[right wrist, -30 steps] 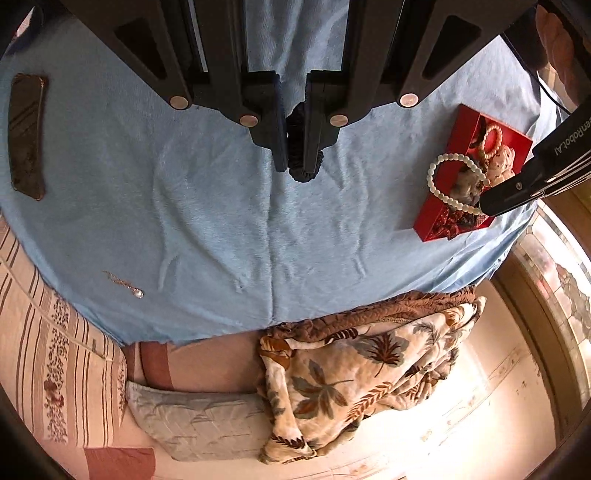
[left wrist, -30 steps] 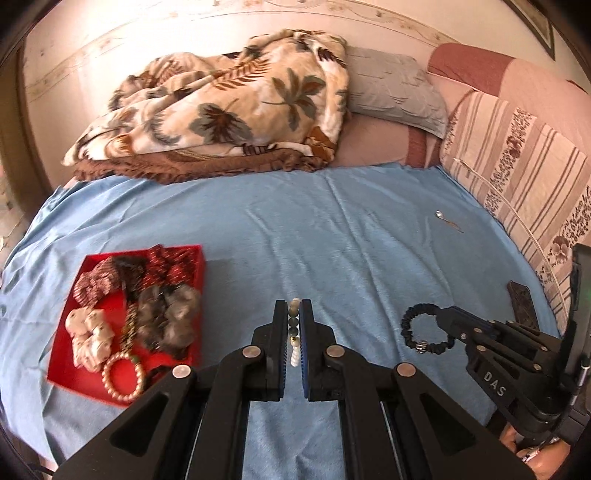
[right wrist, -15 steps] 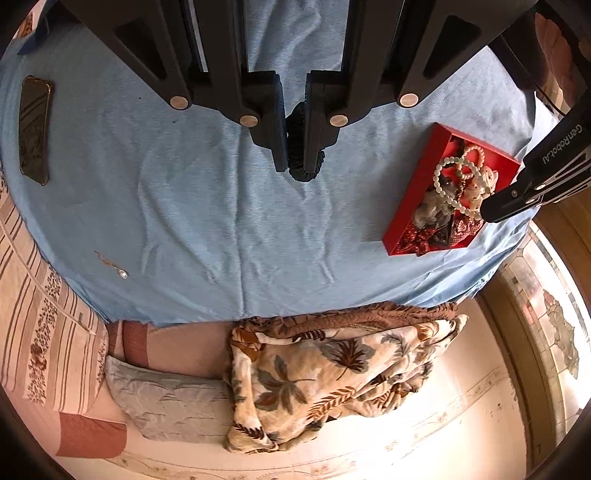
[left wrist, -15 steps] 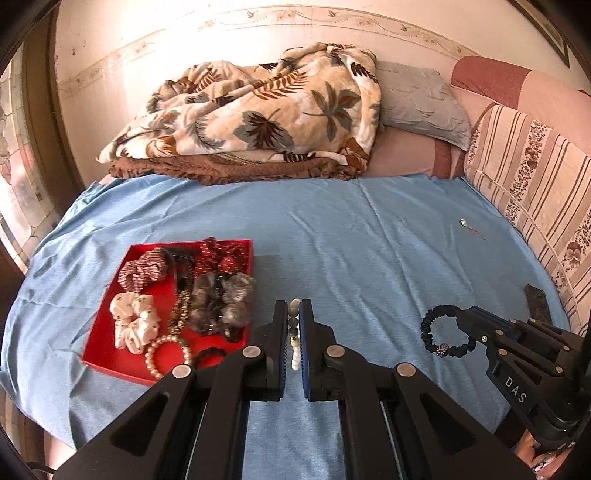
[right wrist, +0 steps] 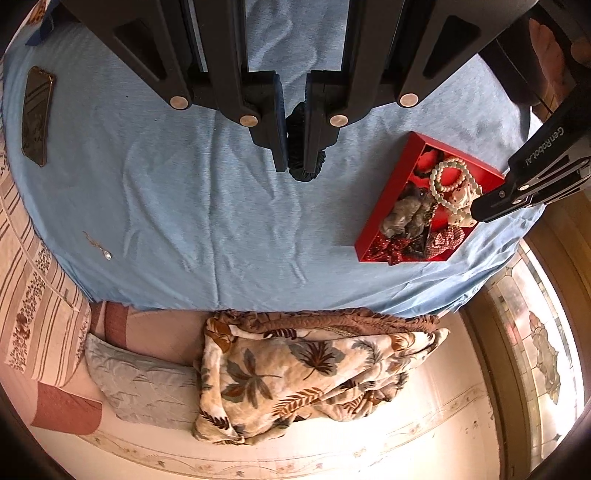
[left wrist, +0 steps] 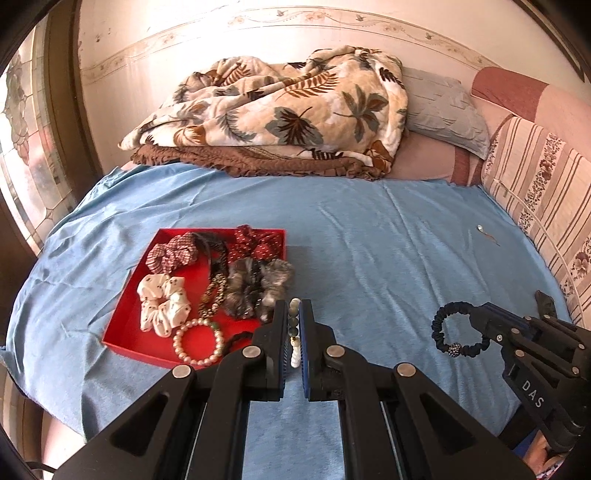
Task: Organize jewelry
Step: 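Carry the pearl bracelet in the left tool and black bracelet in the right over the tray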
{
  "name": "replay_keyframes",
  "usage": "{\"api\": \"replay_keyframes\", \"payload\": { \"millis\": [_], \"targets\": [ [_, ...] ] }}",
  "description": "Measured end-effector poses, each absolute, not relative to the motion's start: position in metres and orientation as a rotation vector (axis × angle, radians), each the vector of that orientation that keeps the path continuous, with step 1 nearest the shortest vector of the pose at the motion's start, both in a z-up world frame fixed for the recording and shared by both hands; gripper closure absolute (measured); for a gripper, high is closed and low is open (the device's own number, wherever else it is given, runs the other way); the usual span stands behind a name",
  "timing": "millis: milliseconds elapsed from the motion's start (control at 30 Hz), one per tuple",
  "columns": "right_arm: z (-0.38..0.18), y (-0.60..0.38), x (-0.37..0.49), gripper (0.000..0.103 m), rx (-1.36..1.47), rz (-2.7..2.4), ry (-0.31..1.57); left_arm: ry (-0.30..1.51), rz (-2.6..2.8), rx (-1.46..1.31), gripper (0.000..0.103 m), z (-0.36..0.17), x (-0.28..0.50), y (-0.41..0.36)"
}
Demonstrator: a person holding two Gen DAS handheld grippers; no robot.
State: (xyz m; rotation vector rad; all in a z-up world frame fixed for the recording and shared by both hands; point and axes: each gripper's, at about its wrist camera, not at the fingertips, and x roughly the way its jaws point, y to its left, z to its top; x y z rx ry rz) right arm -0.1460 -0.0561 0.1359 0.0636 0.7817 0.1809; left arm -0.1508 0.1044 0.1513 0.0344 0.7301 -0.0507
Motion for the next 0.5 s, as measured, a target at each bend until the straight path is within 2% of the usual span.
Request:
{"api": "replay_keyframes", "payload": {
  "millis": [500],
  "targets": [
    [0.145,-0.023,-0.146,0.094,0.02,0.239,0.785,0.745,0.002,-0.001,0.097,0.146,-0.155,0.138]
  ]
}}
